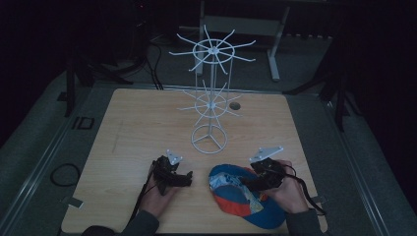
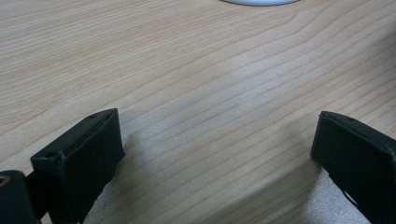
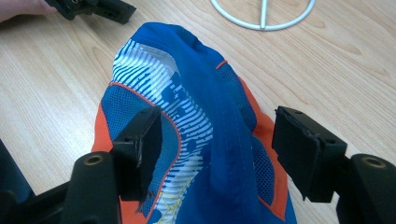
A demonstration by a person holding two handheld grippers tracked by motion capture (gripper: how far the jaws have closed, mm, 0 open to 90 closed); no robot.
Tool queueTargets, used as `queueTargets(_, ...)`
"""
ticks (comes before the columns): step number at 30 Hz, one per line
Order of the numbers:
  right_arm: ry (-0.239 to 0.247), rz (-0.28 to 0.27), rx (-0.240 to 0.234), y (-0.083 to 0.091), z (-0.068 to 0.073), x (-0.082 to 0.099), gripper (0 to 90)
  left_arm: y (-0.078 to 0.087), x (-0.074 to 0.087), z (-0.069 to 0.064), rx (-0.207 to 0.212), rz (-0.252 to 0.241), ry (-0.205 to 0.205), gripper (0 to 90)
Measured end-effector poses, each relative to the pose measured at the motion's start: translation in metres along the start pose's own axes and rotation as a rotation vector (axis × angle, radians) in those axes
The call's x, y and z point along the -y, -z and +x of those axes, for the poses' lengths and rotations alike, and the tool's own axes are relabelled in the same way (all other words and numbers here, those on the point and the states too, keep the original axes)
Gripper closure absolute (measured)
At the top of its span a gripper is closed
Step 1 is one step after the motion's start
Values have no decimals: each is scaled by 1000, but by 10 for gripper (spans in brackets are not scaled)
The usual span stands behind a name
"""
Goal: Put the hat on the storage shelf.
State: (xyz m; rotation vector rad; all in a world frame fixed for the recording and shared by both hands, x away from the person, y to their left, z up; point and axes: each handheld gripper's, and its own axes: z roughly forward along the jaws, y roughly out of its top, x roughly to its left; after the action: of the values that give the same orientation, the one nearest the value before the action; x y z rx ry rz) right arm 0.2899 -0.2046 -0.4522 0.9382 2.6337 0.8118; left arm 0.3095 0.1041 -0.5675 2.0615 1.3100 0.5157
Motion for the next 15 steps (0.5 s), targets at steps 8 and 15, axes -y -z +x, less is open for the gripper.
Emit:
queueTargets(8,23,26,-4,-8,-2,-4,331,0,0,0,0,0,0,27)
queueTargets(15,38,50,-14,-17,-4,-10,331,0,0,0,0,0,0,27)
